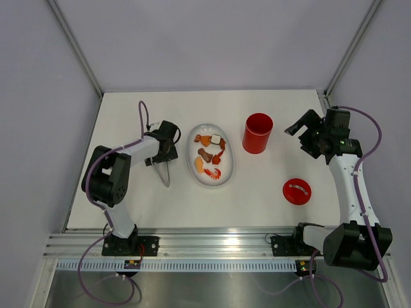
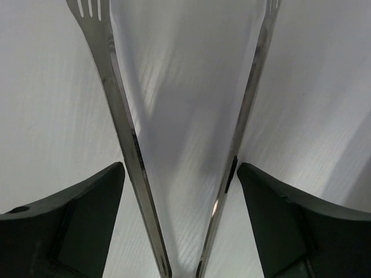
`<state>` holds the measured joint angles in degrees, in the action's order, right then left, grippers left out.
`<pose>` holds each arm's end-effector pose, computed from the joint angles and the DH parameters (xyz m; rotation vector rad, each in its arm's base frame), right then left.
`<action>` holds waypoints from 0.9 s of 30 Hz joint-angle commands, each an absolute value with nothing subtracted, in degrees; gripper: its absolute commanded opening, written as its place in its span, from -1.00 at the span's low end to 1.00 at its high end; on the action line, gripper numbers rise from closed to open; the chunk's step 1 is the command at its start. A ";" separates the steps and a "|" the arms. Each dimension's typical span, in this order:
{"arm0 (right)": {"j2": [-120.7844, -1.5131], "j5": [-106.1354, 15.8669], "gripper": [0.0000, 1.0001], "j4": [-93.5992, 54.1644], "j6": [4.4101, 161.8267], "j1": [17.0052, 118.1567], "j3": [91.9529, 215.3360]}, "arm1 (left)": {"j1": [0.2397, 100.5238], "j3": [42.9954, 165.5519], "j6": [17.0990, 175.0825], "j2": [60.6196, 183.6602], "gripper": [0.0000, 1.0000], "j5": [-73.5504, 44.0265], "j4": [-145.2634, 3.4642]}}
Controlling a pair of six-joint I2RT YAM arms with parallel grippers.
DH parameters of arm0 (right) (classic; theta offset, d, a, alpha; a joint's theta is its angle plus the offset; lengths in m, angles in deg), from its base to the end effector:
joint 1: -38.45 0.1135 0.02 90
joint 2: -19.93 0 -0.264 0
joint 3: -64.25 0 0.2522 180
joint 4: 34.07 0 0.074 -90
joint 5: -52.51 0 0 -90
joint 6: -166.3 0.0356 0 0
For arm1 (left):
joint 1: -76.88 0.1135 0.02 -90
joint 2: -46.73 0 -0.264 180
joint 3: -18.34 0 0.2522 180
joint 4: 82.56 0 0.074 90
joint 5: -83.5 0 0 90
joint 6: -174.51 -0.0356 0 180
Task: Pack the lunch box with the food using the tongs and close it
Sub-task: Place the clamp at the center of the board, then pick up the clamp at the center of the board.
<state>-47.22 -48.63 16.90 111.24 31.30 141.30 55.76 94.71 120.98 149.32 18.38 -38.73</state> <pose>0.2470 -0.0240 0.3286 0.7353 2.1970 0.4720 0.3226 -0.1086 0.1598 -0.4503 2.5810 0.2843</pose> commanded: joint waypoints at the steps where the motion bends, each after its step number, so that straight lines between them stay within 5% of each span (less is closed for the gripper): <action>1: -47.48 -49.53 0.99 15.64 110.67 31.60 141.38 | 56.40 93.46 122.04 149.84 0.72 15.91 -40.23; 12: -48.36 -49.88 0.99 15.11 110.93 31.60 141.55 | 56.84 88.10 125.90 145.53 0.75 11.17 -41.90; 27: -47.74 -49.97 0.99 15.55 110.93 31.60 141.99 | 59.04 90.82 126.00 147.55 0.36 9.85 -42.43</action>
<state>-48.62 -49.11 16.81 111.24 31.30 141.30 58.60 90.28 125.02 146.22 11.83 -42.10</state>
